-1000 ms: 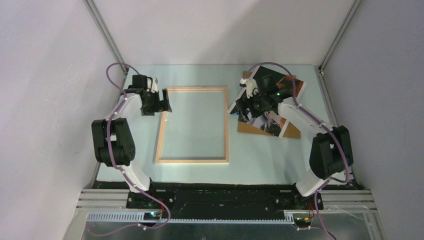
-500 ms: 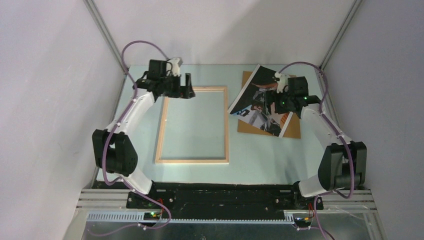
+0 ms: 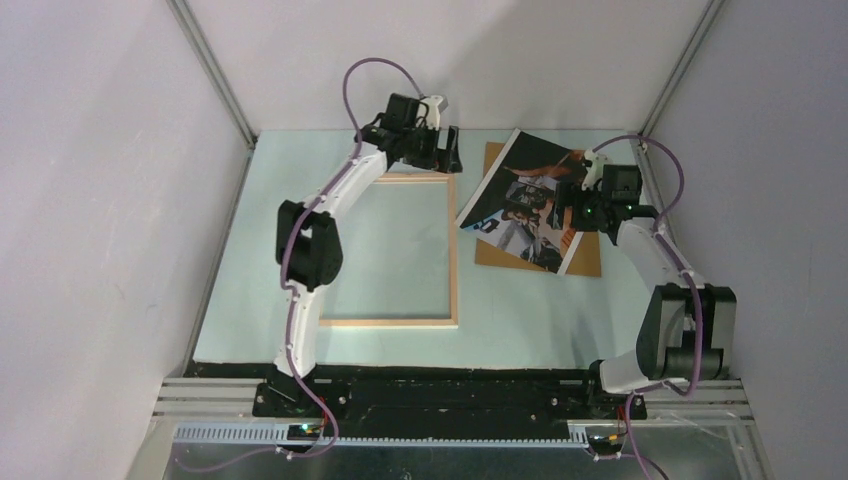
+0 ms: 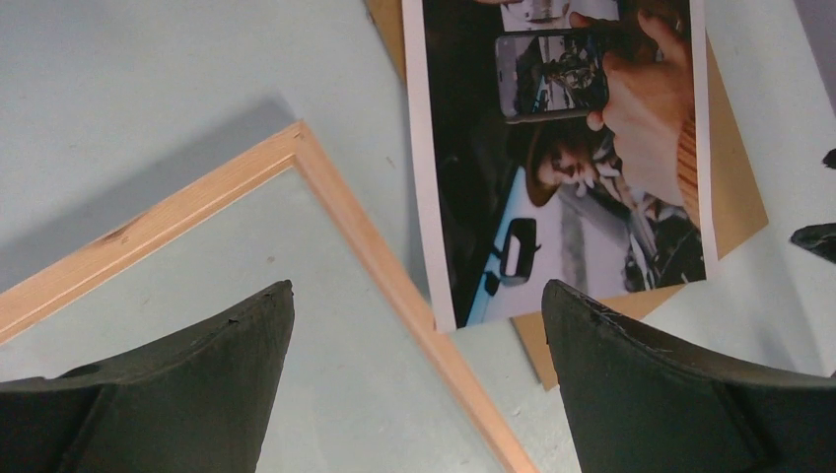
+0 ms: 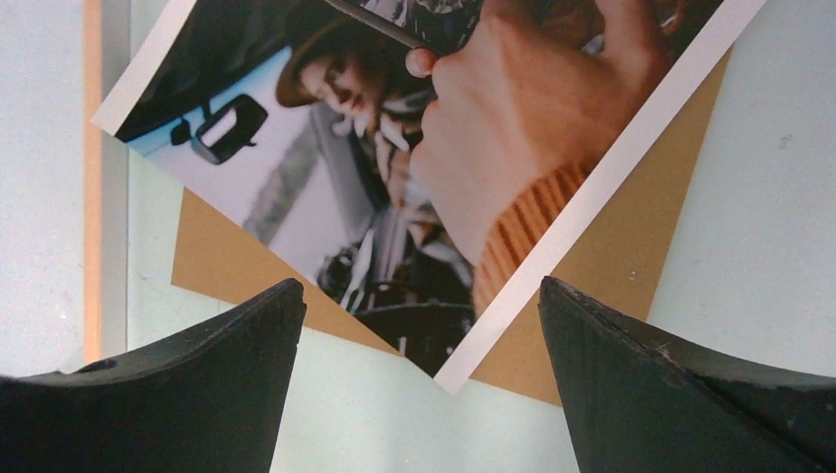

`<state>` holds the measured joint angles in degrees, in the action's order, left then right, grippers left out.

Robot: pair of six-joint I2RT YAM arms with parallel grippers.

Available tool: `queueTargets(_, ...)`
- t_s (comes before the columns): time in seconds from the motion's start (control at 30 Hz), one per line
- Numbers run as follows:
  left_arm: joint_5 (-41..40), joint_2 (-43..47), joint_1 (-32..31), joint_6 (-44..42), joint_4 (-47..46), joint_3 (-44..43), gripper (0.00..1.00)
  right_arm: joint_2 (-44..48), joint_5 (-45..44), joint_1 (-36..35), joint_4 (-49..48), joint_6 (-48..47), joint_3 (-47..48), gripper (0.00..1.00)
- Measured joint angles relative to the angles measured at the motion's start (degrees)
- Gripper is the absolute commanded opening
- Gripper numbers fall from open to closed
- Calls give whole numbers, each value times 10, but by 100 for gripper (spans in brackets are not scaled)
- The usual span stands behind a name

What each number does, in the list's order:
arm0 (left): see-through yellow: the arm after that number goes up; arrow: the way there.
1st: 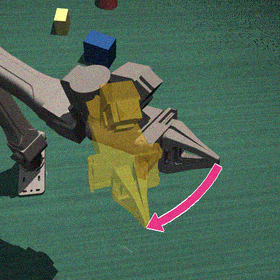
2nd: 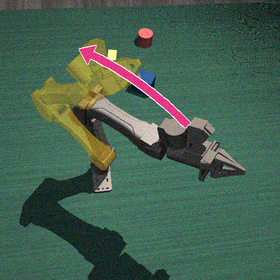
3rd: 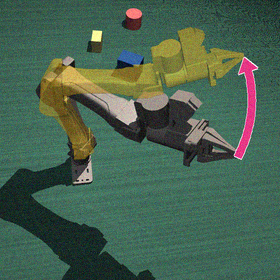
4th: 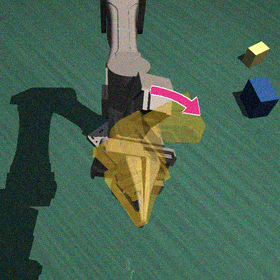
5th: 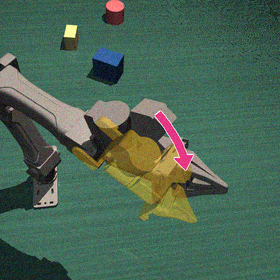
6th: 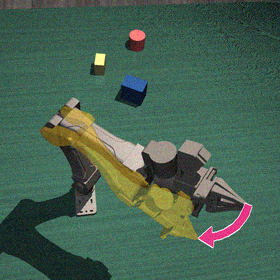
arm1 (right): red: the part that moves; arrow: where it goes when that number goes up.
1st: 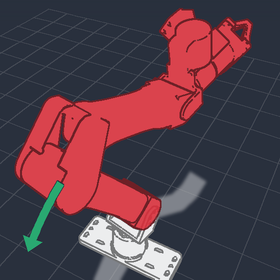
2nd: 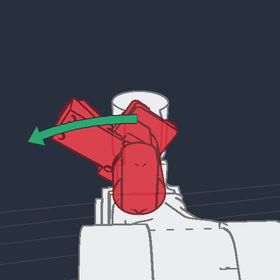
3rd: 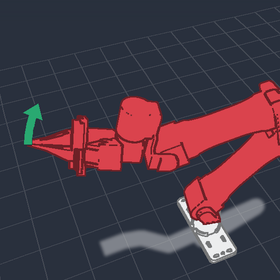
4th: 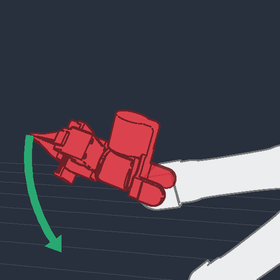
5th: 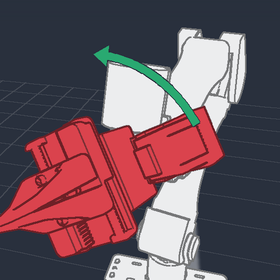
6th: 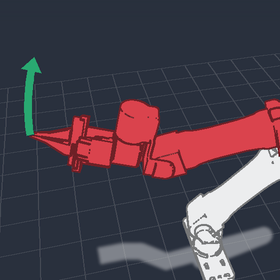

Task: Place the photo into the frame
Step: Place the photo frame item in the photo frame, then turn over the photo at the center of the board.

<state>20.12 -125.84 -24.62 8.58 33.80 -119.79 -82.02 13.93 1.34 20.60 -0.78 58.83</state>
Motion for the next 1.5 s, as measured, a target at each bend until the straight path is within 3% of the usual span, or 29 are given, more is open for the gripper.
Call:
queueTargets(0.3, 1, -102, -26, 17, 2, -102, 100, -87, -16, 0, -24, 15, -5, 91)
queueTargets(0.83, 46, -203, -58, 115, 1, -158, 94, -200, -77, -2, 28, 16, 56, 85)
queueTargets(1.5, 45, -228, -66, 156, -20, -129, 95, -227, -131, -8, 79, -32, 86, 78)
